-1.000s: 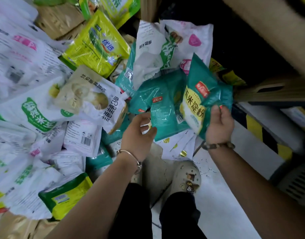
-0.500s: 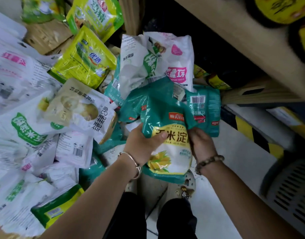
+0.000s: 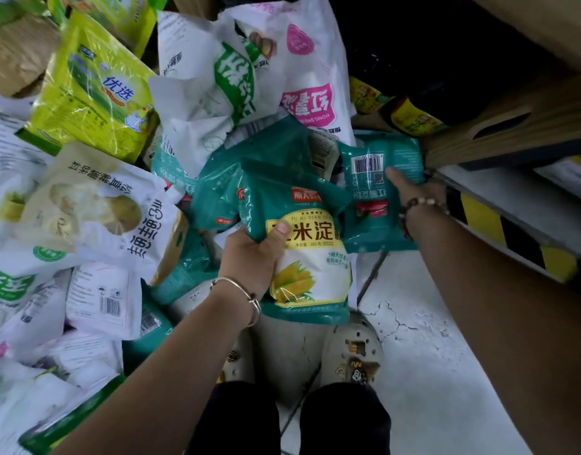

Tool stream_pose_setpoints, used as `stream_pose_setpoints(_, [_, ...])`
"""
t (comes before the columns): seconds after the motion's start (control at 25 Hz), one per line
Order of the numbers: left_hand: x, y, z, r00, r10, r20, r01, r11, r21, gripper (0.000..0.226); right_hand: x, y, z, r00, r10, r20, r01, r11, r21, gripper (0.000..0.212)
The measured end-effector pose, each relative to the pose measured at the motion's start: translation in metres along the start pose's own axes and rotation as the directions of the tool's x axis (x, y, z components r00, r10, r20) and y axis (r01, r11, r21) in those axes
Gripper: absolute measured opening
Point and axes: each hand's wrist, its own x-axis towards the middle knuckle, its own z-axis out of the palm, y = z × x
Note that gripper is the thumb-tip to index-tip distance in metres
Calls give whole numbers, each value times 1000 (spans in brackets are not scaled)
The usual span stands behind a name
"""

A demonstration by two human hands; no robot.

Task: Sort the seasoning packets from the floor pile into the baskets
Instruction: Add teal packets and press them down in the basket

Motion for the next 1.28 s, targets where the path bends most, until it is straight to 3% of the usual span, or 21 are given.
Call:
stream_pose_setpoints(0.08, [0,3,-2,1000,2,6,-2,1000,-20,9,3,-2,-8,994,78,82,-71,993,-91,92])
stream_pose_setpoints(0.2, [-4,11,-10,1000,-23,-22,22,1000,-17,13,-9,-3,-20,985,-168,24,167,936,-311,58])
stream_pose_setpoints(0.28, [-9,18,-14,997,-52,-50,51,998,-23,16,-30,1,-25,950,-306,-56,277,914,-295,43])
stream_pose_setpoints(0.36, [-18,22,-18,996,-44,-75,43,999,-11,18,-53,8,-29,927,-355,-123,311,909,-276,40])
stream_pose_setpoints(0.48, [-38,31,-25,997,3,-71,-3,1000,0,25,-81,20,-43,889,-399,-223,285,865,-413,44])
stream_pose_setpoints(0.68, [-74,53,-40,998,1,-65,4,998,66,22,-116,40,-78,856,-454,-247,326,845,-425,39])
stream_pose_setpoints(0.76, [-88,63,-46,998,39,-51,-33,993,112,18,-130,43,-96,831,-484,-275,385,856,-344,35])
stream_pose_setpoints(0.92, [-128,86,-53,997,79,19,-80,992,96,13,-177,47,-148,894,-332,-302,396,899,185,25])
stream_pose_setpoints(1.12, [-191,114,-48,986,138,93,-152,975,163,10,-268,62,-224,919,-229,-322,350,850,394,30])
stream_pose_setpoints(1.28, [-252,134,-28,982,119,148,-144,975,167,12,-325,81,-302,921,-171,-350,327,827,457,30])
